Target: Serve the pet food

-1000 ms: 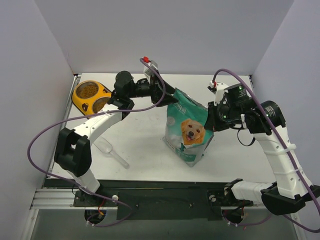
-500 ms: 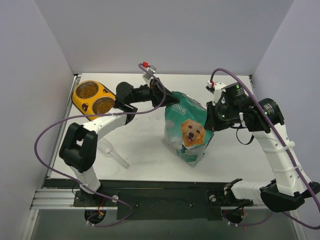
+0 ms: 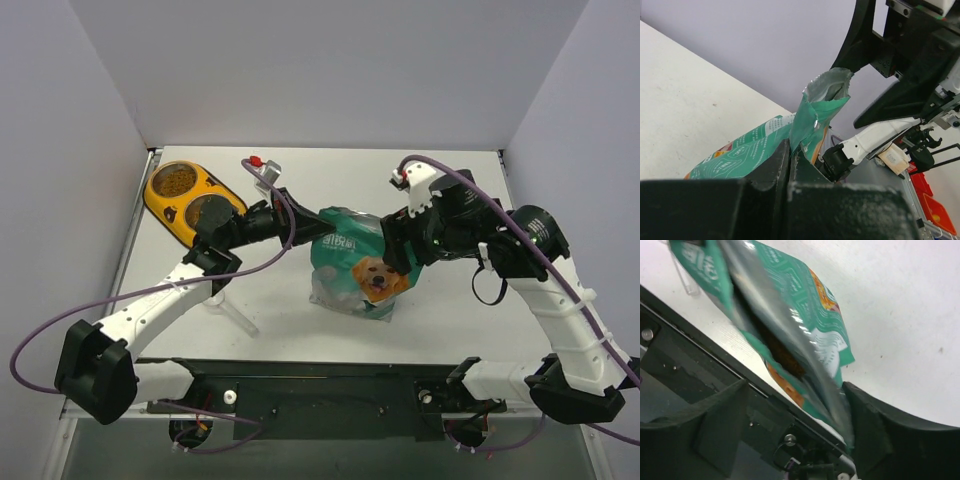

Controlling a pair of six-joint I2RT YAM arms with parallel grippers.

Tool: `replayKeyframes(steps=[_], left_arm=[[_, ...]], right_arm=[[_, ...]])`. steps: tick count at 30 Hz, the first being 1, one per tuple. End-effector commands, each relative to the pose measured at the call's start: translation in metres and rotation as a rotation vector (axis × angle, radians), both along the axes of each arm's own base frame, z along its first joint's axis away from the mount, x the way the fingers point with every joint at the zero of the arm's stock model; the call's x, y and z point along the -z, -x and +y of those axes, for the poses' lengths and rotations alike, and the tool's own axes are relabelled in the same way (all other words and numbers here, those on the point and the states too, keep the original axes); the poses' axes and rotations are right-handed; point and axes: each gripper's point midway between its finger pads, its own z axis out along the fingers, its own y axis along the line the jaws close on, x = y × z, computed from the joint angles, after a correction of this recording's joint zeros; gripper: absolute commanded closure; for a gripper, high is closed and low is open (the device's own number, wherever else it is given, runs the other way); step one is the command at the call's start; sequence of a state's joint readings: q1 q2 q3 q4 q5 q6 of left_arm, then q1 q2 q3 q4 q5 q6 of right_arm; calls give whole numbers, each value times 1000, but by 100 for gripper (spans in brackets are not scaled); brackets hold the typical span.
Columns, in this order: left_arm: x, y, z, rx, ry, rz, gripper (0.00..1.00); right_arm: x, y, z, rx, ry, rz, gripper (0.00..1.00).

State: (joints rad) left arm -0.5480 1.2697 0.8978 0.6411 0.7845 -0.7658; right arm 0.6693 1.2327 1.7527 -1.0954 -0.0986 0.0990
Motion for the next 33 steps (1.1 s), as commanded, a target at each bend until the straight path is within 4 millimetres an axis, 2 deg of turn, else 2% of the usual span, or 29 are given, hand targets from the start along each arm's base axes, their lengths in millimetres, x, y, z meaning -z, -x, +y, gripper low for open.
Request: replayKeyframes(steps=[1, 3, 6, 8, 9, 10, 11, 14, 16, 19, 21, 24, 25, 31, 33], left_arm=[[-66, 26, 7, -42, 134, -145, 100], [-65, 32, 4, -48, 128, -131, 100], [-66, 33, 6, -81, 134, -118, 100], [-64, 35, 8, -86, 126, -112, 100], [-65, 37, 9, -87, 120, -120, 100], [-62, 38, 9, -83, 104, -112, 100], [-63, 39, 11, -87, 102, -121, 100], [-54, 41, 14, -95, 61, -121, 99], [-49, 43, 15, -94, 36, -123, 93], [-47, 46, 14, -71, 8, -137, 63], [-44, 44, 12, -64, -1, -133, 51], [-45, 43, 7, -48, 13, -149, 43], [-50, 44, 6, -35, 25, -168, 41], [-44, 42, -10, 44, 10, -204, 42], [-43, 41, -11, 37, 5, -227, 46]], right_arm=[[-16, -10, 31, -175, 8, -125, 4], [-19, -10, 47, -260, -3, -158, 3], [-23, -19, 55, -283, 59, -215, 3], [-21, -23, 58, -302, 118, -247, 8], [-19, -28, 56, -296, 185, -277, 13], [-19, -25, 59, -318, 213, -289, 16], [-17, -30, 57, -323, 269, -313, 24], [-16, -30, 52, -359, 378, -350, 37], [-19, -31, 49, -357, 397, -366, 50], [-26, -30, 50, -370, 391, -375, 66], [-30, -28, 50, -382, 385, -379, 80], [-33, -24, 52, -408, 369, -373, 98], [-33, -23, 53, -418, 364, -371, 100], [-33, -20, 61, -442, 304, -323, 100], [-30, -20, 63, -440, 284, -301, 100]])
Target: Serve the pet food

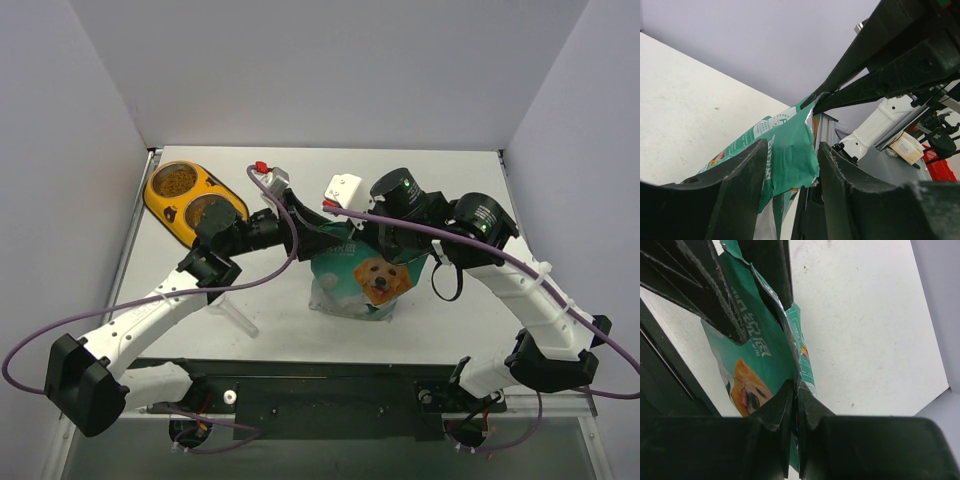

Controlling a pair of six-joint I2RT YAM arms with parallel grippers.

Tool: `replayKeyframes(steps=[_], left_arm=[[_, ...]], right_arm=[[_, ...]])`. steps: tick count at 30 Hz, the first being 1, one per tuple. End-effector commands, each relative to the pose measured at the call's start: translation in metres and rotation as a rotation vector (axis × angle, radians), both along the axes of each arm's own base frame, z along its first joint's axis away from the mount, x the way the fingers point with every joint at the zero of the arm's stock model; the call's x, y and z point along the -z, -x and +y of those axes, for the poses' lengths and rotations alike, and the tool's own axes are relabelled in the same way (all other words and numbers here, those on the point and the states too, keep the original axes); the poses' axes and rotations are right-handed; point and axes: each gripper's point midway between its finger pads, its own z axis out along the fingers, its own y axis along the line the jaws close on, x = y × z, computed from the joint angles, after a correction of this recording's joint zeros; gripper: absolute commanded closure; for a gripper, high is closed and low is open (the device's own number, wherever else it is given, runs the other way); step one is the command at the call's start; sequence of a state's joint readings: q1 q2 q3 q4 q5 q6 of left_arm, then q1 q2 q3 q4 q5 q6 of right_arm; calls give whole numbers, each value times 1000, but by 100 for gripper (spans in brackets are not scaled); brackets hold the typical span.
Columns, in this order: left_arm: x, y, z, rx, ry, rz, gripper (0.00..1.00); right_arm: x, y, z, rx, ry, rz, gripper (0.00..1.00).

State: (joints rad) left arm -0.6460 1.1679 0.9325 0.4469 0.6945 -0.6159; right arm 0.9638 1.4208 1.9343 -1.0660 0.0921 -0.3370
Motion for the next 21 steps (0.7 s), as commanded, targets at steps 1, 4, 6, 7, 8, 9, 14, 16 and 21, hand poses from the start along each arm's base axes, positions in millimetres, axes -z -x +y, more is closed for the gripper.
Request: replayKeyframes(steps=[1, 4, 6, 7, 8, 9, 14, 16, 21], left_arm=[[-30, 10, -4, 50, 49, -155, 54], [-31, 8, -3, 42, 36, -171, 71], [-30, 10, -3, 58, 29, -170, 73], [-31, 14, -2, 71, 30, -168, 73], [-30, 15, -2, 76, 27, -157, 71], [-28, 18, -1, 89, 25, -142, 67], [-29, 30, 3, 121, 25, -98, 52], [-27, 30, 5, 113, 26, -90, 48], [-25, 29, 2, 139, 16, -75, 46]], right_arm=[[-9, -4, -3, 30, -43, 10, 100], [-3, -2, -7, 41, -27, 16, 78], [4, -1, -12, 45, 7, 11, 70], [4, 1, -15, 46, 12, 2, 67], [9, 0, -17, 58, 34, -7, 66], [7, 0, -20, 62, 30, -22, 64], [9, 2, -38, 96, 51, -77, 57], [11, 5, -44, 92, 57, -82, 55], [13, 13, -46, 71, 37, -71, 47]])
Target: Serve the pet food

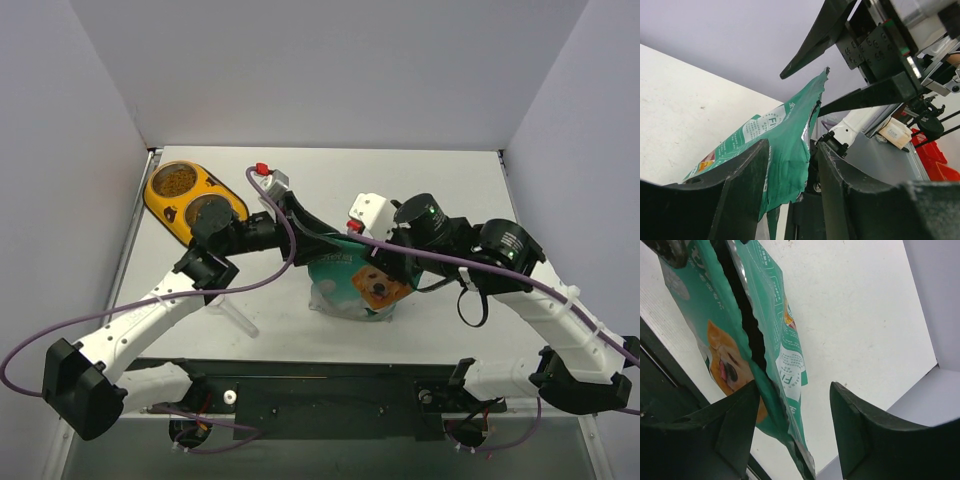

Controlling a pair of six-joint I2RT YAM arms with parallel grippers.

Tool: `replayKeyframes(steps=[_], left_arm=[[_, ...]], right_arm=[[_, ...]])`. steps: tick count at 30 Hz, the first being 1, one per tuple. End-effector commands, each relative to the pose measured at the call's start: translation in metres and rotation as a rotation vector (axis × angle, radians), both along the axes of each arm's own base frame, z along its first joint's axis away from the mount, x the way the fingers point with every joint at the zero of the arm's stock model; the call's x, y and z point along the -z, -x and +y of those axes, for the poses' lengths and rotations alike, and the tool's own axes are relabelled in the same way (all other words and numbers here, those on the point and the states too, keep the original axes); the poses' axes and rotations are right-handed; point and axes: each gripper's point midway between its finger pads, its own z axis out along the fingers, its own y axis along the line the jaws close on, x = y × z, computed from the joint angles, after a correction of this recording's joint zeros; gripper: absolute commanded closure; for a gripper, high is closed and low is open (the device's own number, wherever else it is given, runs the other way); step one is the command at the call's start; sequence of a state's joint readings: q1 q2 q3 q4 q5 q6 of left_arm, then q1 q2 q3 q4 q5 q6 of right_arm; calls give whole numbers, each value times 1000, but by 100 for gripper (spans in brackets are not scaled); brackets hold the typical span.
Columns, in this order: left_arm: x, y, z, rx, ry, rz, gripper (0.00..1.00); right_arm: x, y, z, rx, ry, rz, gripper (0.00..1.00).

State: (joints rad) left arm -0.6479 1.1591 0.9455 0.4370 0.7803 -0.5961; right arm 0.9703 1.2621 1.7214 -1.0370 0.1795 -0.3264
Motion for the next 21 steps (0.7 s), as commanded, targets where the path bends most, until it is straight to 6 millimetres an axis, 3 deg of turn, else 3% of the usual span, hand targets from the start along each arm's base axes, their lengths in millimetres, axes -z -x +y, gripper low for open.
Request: replayKeyframes(steps=[1, 5, 11, 16, 21], left_arm=[[-21, 15, 0, 83, 23, -27, 46], [-11, 15, -3, 112, -25, -22, 45], [10, 17, 1, 112, -131, -45, 43], [13, 11, 8, 42, -161, -139, 43], [19, 0, 10, -44, -180, -257, 44]], right_arm=[[-5, 1, -5, 4, -14, -32, 46], [3, 2, -1, -17, -2, -10, 43], [-11, -3, 23, -71, -8, -77, 38], [-18, -3, 41, -146, 55, -136, 48], [1, 3, 37, -215, 141, -148, 55]])
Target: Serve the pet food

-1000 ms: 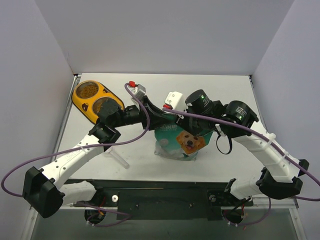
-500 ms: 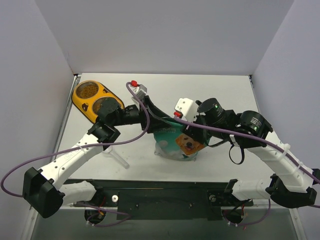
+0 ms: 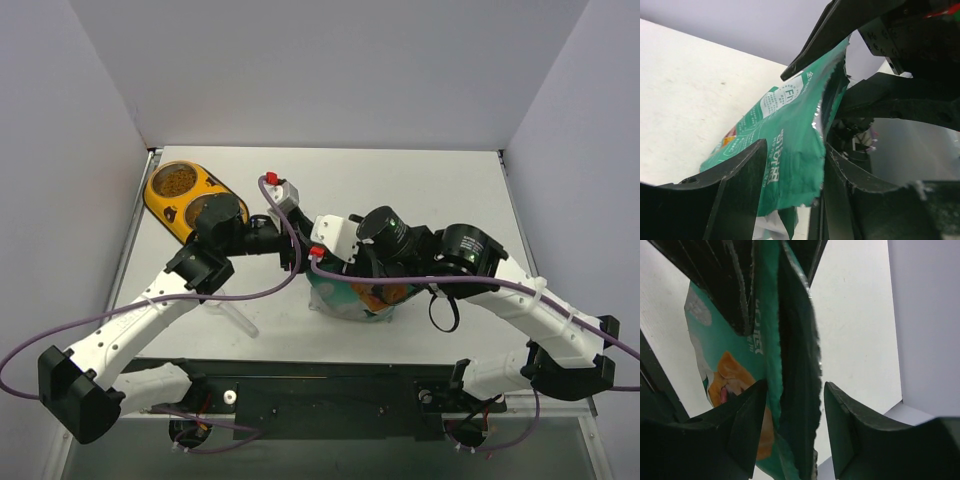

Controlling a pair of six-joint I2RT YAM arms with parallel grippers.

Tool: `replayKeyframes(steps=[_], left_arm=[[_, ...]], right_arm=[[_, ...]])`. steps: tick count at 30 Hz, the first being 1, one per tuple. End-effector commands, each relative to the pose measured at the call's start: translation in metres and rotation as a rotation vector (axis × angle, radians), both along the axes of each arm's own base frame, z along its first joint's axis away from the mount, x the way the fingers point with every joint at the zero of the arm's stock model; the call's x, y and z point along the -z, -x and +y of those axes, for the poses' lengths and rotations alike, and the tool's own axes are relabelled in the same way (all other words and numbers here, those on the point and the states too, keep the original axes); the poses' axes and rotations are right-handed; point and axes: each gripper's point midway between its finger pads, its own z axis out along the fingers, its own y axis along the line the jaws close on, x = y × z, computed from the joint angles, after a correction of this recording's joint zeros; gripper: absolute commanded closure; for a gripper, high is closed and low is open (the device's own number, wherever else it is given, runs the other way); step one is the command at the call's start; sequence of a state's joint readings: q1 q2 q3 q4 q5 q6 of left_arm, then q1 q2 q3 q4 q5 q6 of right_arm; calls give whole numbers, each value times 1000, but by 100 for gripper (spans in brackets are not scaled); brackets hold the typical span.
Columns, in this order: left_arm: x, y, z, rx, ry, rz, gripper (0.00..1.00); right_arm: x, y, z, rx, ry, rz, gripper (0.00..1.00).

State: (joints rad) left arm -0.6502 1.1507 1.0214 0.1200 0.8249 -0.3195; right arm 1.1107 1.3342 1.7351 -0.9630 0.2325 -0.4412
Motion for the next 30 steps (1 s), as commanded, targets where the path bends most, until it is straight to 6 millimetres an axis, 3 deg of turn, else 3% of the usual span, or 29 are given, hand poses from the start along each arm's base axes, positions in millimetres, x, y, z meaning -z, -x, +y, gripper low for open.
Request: replayKeyframes(steps=[1, 8, 10, 12, 13, 15, 25, 27, 28, 30], left_arm=[[-6, -3, 6, -63, -2, -200, 44], [-4, -5, 3, -57, 3, -268, 45], [-7, -5, 1, -54, 15, -282, 45], [-9, -4, 0, -43, 27, -289, 46], [-10, -2, -2, -28, 32, -292, 46], [-10, 1, -4, 4, 34, -287, 49], [-11, 7, -10, 77, 13, -256, 87], [-14, 8, -9, 73, 18, -252, 94], [-15, 9, -8, 70, 23, -242, 100], [-19, 9, -7, 61, 38, -231, 100]], right_arm=[[0, -1, -10, -48, 60, -88, 57], [6, -2, -8, -77, 105, -112, 66], [4, -2, -6, -81, 105, -115, 78], [3, -3, -5, -87, 114, -119, 99], [2, -4, -5, -86, 111, -115, 100], [1, 0, -4, -110, 87, -60, 100], [0, -2, -16, -33, -20, 91, 100], [2, -1, -16, -27, -29, 94, 94], [2, -1, -16, -24, -34, 96, 85], [3, -1, -12, -15, -63, 97, 73]])
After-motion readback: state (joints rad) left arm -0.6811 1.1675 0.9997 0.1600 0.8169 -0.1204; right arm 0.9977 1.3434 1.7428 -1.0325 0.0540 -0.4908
